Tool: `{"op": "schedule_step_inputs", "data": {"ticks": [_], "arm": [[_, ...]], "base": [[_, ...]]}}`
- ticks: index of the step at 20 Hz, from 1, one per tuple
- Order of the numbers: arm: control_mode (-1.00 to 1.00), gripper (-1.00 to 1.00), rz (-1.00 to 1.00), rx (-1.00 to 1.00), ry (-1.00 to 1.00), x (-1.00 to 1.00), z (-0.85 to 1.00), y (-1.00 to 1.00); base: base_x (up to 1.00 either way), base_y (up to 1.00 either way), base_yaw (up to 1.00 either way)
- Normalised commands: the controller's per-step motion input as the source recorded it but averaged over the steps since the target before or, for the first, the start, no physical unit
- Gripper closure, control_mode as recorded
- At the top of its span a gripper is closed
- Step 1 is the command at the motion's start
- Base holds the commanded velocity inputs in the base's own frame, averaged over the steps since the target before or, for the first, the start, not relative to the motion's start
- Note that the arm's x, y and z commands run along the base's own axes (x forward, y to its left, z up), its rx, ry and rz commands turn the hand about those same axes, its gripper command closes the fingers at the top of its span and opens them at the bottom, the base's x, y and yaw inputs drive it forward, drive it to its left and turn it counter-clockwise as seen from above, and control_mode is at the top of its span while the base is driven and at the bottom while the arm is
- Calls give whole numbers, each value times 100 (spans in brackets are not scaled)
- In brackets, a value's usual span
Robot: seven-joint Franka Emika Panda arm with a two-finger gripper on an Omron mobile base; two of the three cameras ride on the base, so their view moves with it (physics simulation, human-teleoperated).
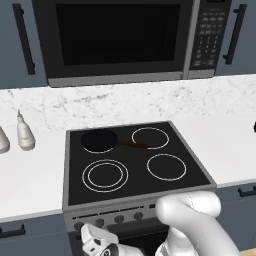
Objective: Turn off the rear left burner of the stove.
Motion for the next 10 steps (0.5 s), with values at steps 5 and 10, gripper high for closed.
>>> {"op": "schedule_step_inputs", "data": {"ticks": [5,10], "arm": [[-100,100,-31,66,-22,0,19,-2],[-100,100,-33,69,-21,0,22,0]], "base": [[0,0,0],[0,0,0]]}}
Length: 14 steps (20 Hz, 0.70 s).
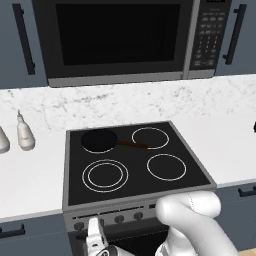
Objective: Turn off the rear left burner of the stove.
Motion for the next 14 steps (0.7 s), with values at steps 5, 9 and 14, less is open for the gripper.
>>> {"op": "schedule_step_inputs", "data": {"ticks": [5,9,14], "arm": [[-100,100,-35,74,-23,0,19,0],[-100,100,-34,75,-23,0,22,0],[-100,100,-34,76,-25,0,20,0]], "base": [[0,0,0],[0,0,0],[0,0,0]]}}
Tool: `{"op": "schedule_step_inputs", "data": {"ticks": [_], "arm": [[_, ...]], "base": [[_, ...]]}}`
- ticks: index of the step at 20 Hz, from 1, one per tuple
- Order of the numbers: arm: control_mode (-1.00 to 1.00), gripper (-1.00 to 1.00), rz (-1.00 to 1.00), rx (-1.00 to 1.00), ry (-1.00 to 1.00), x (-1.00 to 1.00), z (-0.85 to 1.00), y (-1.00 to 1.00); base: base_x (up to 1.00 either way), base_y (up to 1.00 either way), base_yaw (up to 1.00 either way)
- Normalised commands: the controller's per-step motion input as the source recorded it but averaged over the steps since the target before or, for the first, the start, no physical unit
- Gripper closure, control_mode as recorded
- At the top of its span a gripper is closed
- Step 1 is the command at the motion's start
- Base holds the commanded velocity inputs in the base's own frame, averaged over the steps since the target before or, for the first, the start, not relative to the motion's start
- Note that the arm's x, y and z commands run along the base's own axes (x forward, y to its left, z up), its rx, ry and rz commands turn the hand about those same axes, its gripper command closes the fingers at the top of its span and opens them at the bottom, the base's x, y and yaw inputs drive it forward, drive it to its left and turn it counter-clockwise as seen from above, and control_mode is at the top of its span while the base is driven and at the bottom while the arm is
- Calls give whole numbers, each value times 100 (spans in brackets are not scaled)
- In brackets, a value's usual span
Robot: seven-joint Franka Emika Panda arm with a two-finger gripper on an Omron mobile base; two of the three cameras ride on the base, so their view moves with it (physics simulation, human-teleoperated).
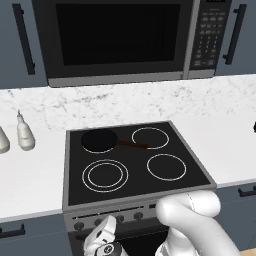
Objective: Turn off the rear left burner of the stove.
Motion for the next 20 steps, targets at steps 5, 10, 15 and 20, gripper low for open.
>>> {"op": "schedule_step_inputs", "data": {"ticks": [5,10,15,20], "arm": [[-100,100,-34,81,-26,0,18,0],[-100,100,-33,81,-25,0,16,0],[-100,100,-34,75,-24,0,5,0],[-100,100,-35,63,-24,-5,4,0]], "base": [[0,0,0],[0,0,0],[0,0,0],[0,0,0]]}}
